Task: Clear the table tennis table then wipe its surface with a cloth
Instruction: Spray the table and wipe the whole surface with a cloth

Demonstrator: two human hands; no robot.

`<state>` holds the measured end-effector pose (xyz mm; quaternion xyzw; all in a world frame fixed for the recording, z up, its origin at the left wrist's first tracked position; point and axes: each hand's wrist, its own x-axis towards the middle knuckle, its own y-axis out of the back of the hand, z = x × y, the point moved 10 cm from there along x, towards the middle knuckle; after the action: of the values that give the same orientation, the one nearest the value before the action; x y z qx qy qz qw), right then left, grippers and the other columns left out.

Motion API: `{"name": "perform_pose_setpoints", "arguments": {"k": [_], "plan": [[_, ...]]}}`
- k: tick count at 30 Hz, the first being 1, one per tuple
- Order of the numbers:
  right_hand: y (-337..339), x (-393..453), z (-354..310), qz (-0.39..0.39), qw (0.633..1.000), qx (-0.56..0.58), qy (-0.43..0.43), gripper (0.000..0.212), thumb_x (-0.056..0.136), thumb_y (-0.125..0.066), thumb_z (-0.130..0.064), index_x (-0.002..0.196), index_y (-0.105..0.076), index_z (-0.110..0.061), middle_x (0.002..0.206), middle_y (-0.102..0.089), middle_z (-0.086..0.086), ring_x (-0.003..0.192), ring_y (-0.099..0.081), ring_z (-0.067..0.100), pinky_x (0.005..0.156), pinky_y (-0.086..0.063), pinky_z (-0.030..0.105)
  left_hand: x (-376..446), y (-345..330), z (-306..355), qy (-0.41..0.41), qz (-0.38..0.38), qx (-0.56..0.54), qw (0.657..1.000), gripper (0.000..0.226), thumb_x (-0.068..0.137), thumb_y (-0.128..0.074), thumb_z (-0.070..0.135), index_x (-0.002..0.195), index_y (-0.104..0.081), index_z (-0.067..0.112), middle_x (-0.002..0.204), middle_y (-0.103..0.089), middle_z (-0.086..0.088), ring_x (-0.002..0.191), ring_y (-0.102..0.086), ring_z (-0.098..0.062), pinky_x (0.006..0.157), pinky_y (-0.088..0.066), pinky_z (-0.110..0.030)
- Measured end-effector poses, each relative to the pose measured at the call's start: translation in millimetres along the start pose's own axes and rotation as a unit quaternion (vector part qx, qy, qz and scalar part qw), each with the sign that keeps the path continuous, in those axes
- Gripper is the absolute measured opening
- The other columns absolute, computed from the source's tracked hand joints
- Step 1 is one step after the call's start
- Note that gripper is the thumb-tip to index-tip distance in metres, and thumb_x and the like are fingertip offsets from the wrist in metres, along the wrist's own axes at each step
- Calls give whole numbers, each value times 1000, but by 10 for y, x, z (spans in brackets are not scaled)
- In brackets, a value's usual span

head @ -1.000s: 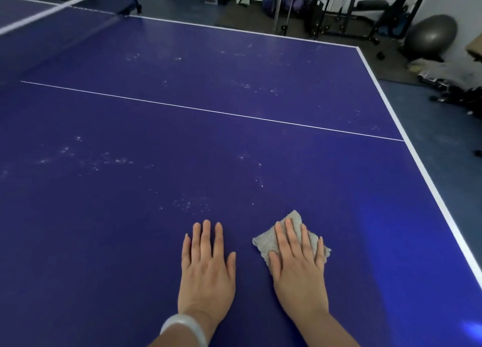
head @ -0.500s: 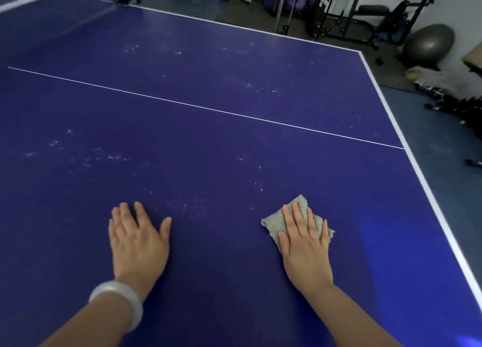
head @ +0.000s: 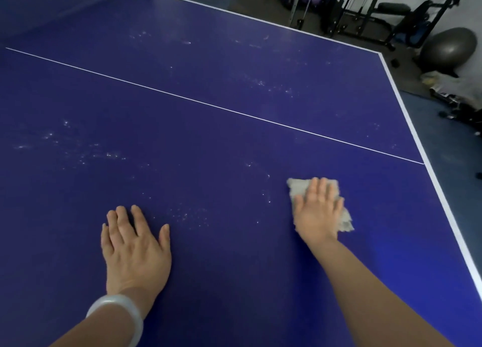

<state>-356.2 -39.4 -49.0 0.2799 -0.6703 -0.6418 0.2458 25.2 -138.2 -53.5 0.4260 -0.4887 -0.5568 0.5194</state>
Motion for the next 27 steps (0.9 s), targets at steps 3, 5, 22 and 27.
{"name": "perform_pose_setpoints", "arguments": {"k": [3,5,22,27], "plan": [[-83,-478,-980,-72,954,33,289,63,96,-5,-41,155,7,-20,161,17,-5,145,26,13,119,17,40,-1,2,2,2,-8,7,1000,75,95,-26,50,150,-23,-3,155,-22,-27,147,-12,-38,121,-9,-49],[-94,-577,-1014,-101,926,37,363,66,92,1,-44,154,7,-23,160,18,-9,143,29,9,119,16,39,7,0,-7,3,-8,10,1000,75,96,-27,50,150,-24,-2,155,-22,-27,147,-12,-38,121,-9,-50],[-144,616,-1865,-124,940,47,313,58,105,-24,-33,156,0,-17,162,12,2,147,19,16,120,11,42,12,-56,-18,6,-8,28,1000,79,96,-10,55,149,-26,-1,155,-24,-25,147,-14,-35,120,-14,-50],[90,1152,-735,-4,985,-19,169,67,96,-12,-41,150,-26,-4,156,-25,17,145,-16,34,113,-18,54,4,-23,-6,3,-7,18,1000,77,96,-15,53,148,-29,-2,153,-28,-26,146,-19,-37,119,-16,-51]]}}
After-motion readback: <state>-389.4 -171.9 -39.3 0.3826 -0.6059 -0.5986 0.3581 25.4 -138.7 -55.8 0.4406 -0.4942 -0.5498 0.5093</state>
